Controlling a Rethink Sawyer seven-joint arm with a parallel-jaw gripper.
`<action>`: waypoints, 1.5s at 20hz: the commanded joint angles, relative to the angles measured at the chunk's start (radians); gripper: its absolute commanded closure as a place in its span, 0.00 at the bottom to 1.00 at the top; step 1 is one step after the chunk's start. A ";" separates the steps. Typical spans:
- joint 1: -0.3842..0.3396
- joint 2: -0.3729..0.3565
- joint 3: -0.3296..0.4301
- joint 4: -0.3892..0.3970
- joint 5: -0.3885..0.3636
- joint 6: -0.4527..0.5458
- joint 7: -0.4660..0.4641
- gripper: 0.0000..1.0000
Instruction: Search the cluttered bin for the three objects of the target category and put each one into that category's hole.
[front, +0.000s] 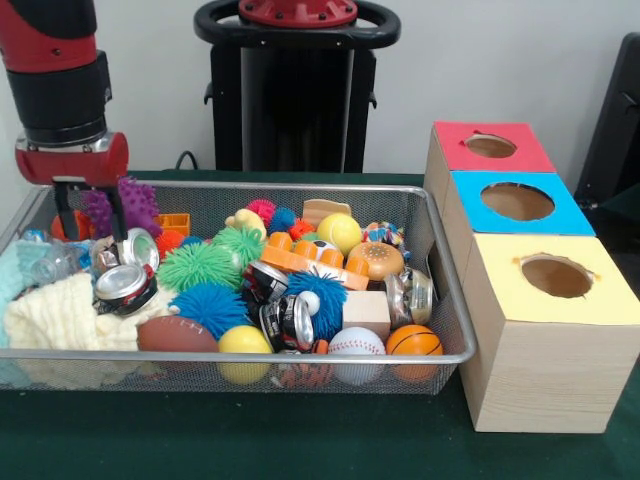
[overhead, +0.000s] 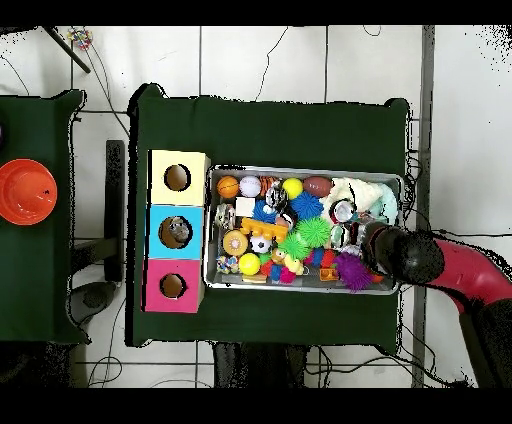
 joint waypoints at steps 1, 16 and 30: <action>-0.007 0.015 -0.005 0.096 -0.122 -0.132 -0.051 0.00; -0.005 -0.006 -0.010 0.086 -0.210 -0.154 -0.056 0.00; 0.026 -0.023 -0.061 0.036 -0.225 -0.123 -0.042 0.00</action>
